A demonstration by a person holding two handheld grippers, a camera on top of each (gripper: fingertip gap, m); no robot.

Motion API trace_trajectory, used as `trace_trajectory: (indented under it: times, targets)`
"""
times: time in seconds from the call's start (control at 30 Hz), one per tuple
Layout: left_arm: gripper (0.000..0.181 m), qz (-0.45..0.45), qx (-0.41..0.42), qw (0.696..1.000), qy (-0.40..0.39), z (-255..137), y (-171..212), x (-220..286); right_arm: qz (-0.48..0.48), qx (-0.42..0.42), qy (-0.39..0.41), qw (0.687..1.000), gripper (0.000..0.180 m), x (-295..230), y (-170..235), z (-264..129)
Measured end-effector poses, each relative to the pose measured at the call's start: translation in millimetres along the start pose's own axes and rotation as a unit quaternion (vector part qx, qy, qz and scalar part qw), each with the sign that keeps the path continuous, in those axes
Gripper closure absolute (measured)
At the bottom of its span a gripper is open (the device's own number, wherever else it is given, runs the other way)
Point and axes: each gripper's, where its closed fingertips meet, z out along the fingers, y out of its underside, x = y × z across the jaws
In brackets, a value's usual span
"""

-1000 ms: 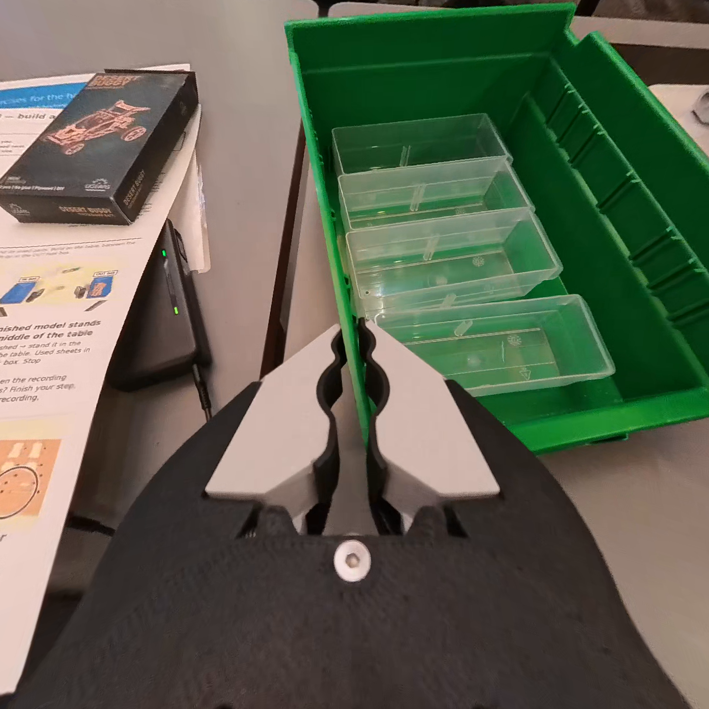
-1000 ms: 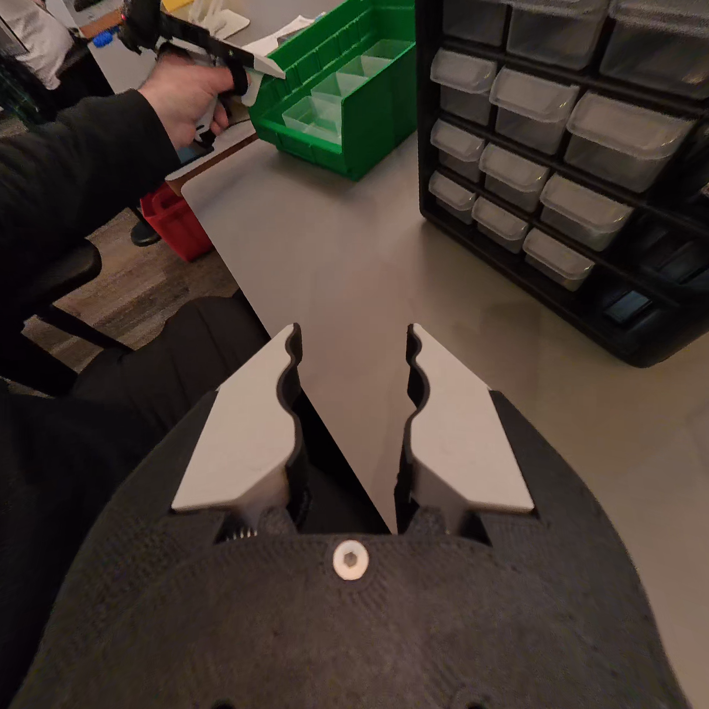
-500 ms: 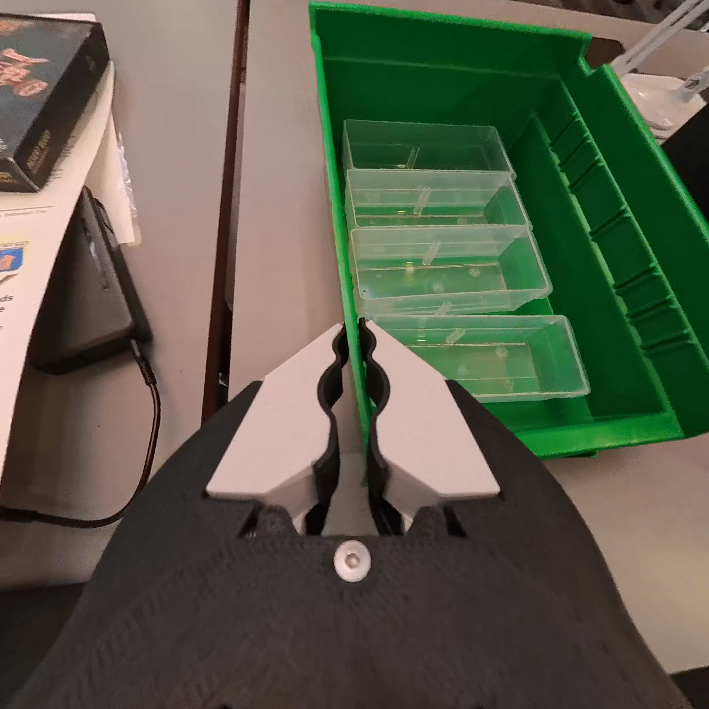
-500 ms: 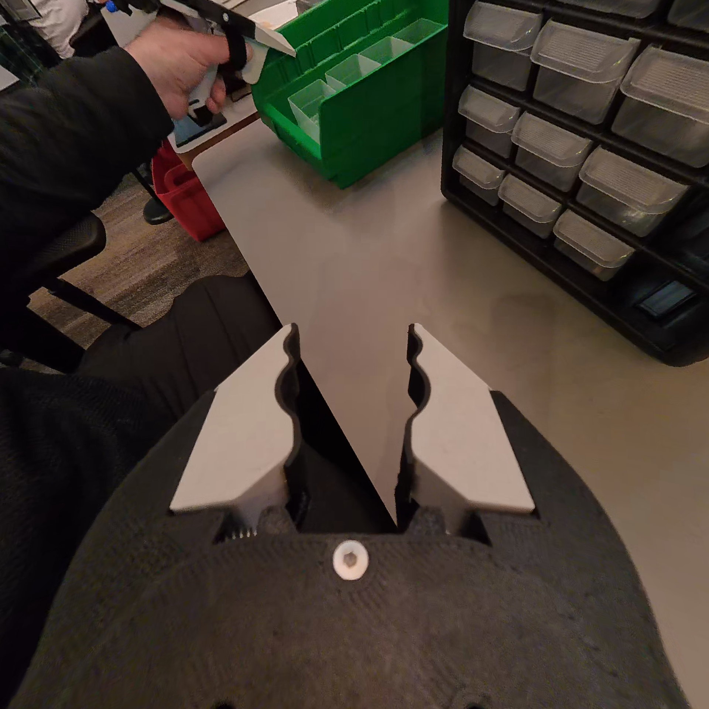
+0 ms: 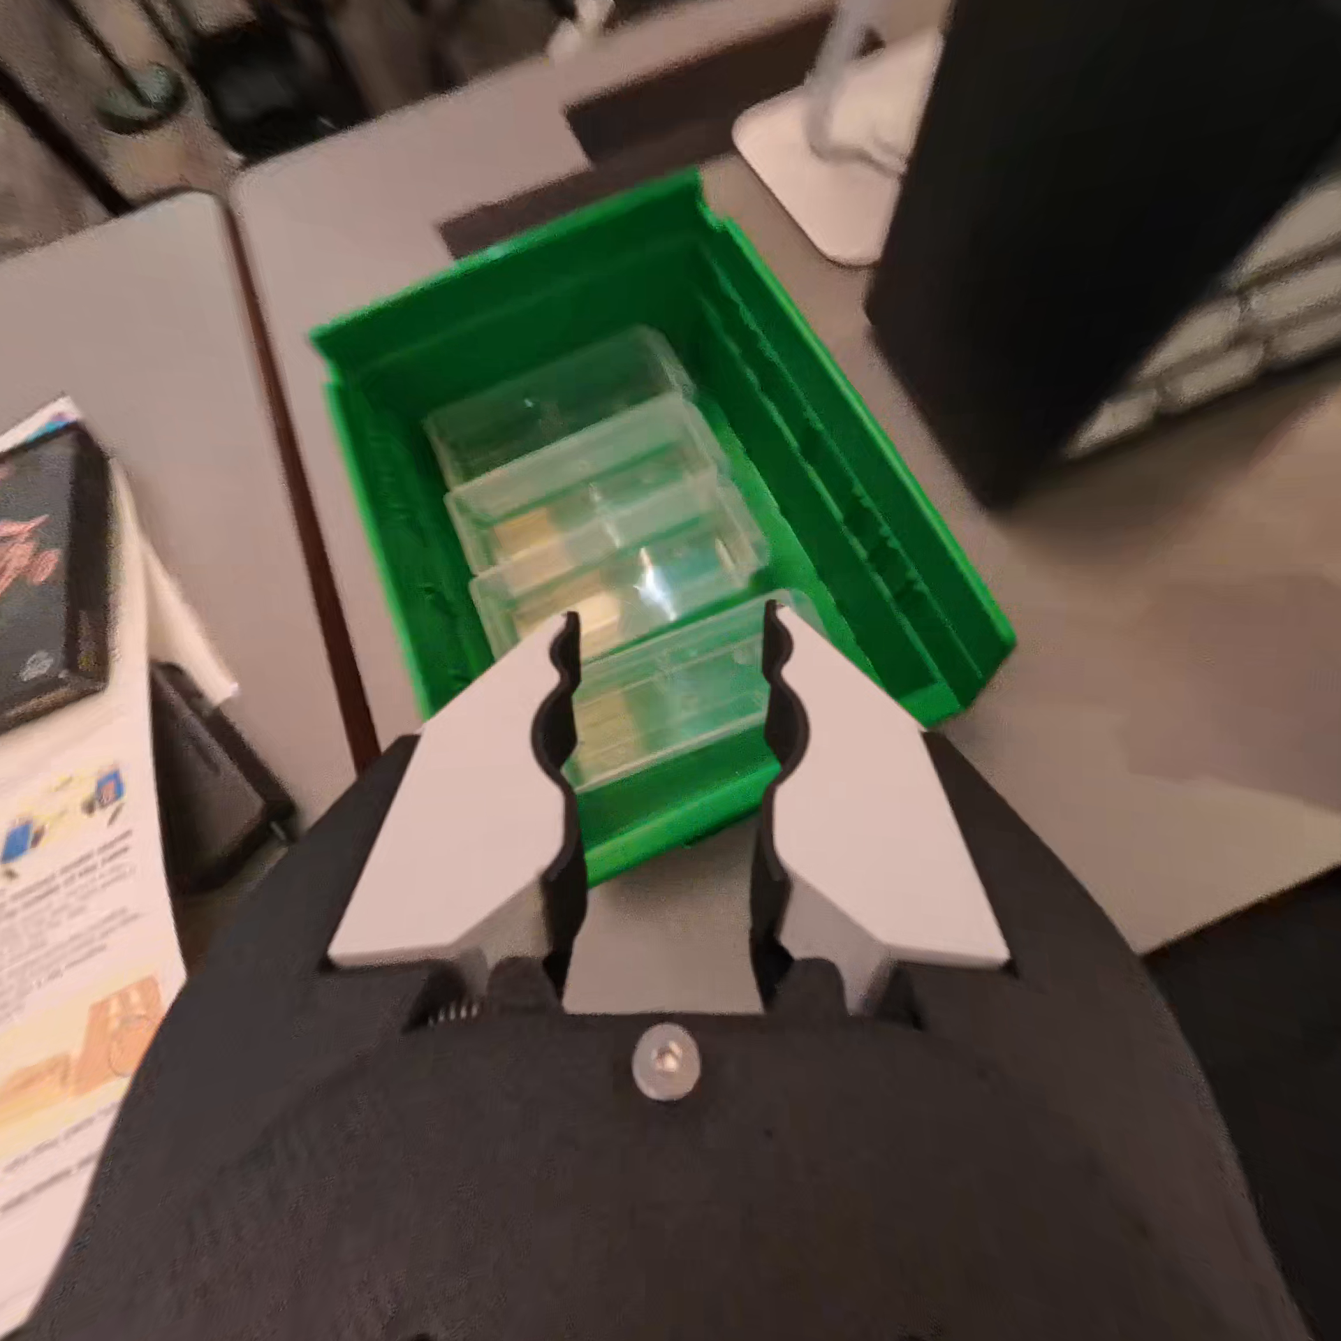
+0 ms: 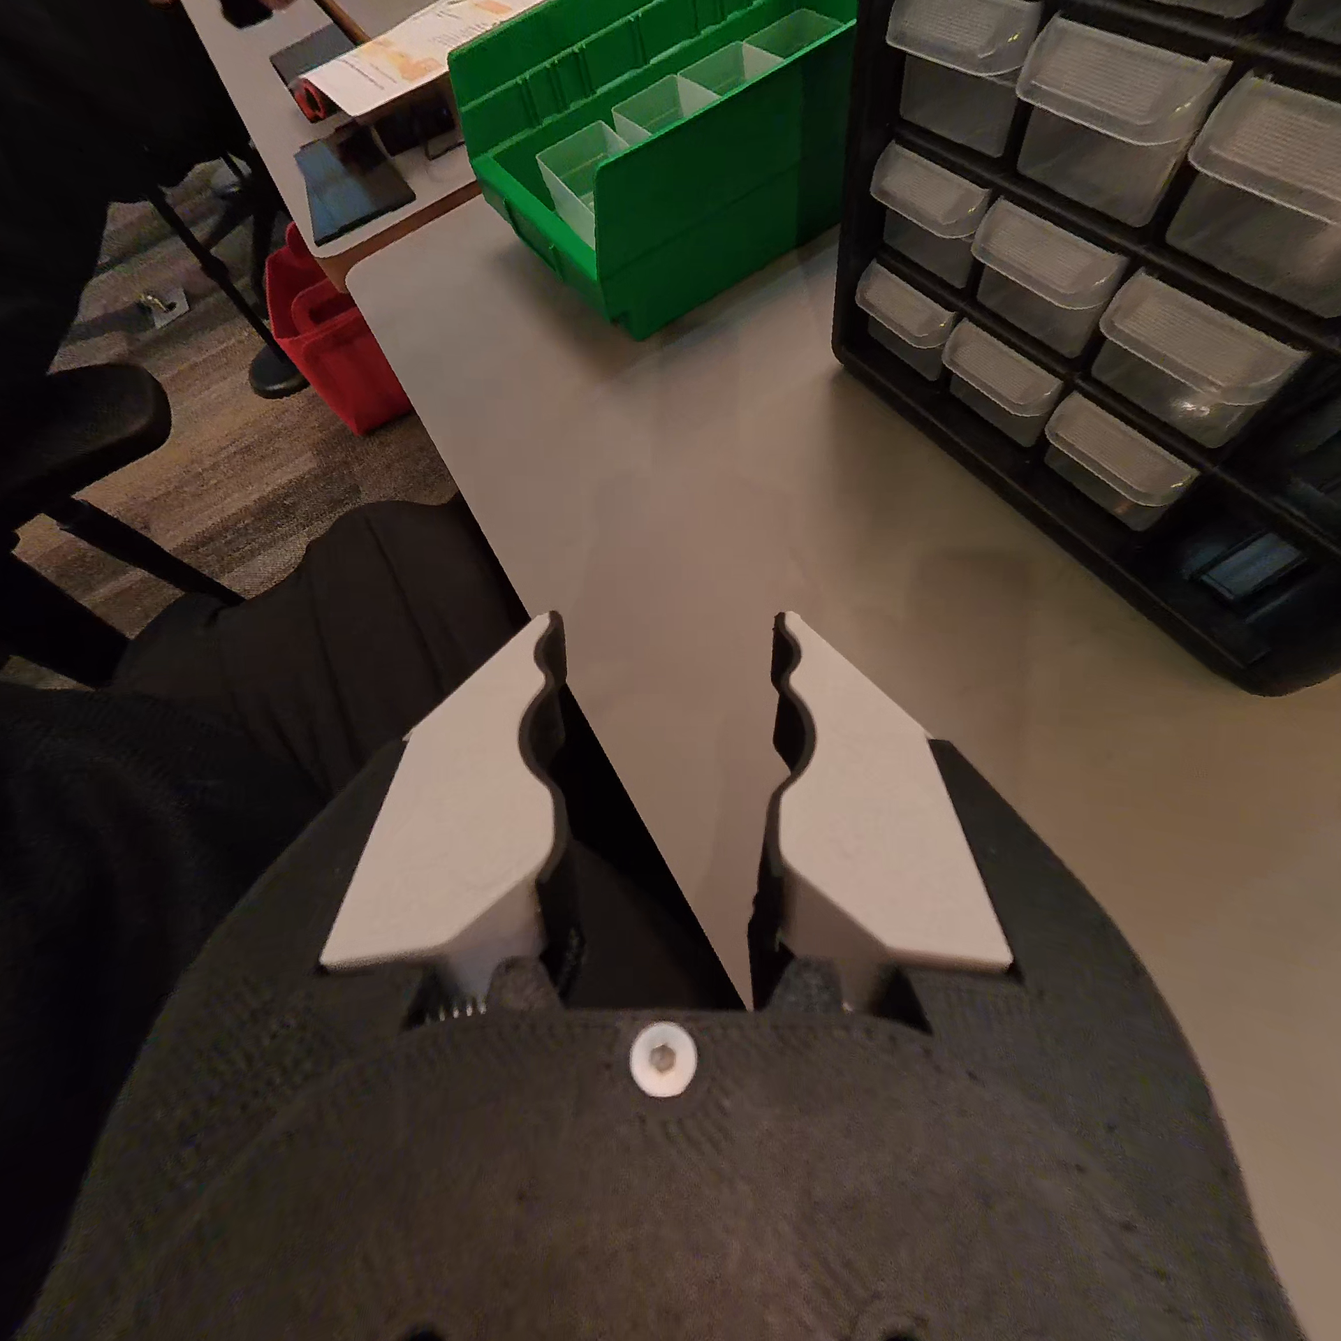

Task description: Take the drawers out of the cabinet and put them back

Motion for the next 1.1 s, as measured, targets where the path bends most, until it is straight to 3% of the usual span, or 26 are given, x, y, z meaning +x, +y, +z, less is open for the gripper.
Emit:
trace_trajectory:
  times: [0.17,0.43,0.73,1.1]
  targets:
    - [0.132,0.190,-0.126,0.974,-0.008,39,25,27,0.000,-0.001,-0.002,1.000,0.123,-1,2,-1]
    - [0.124,0.339,-0.247,0.904,0.082,82,67,31,0.005,-0.002,-0.008,1.000,0.123,1,3,-2]
    - [0.116,0.381,-0.292,0.867,0.133,88,77,20,0.010,-0.012,-0.020,1.000,0.123,0,8,3]
    - [0.104,0.342,-0.317,0.862,0.198,93,91,22,0.015,-0.017,-0.027,0.999,0.123,0,12,6]
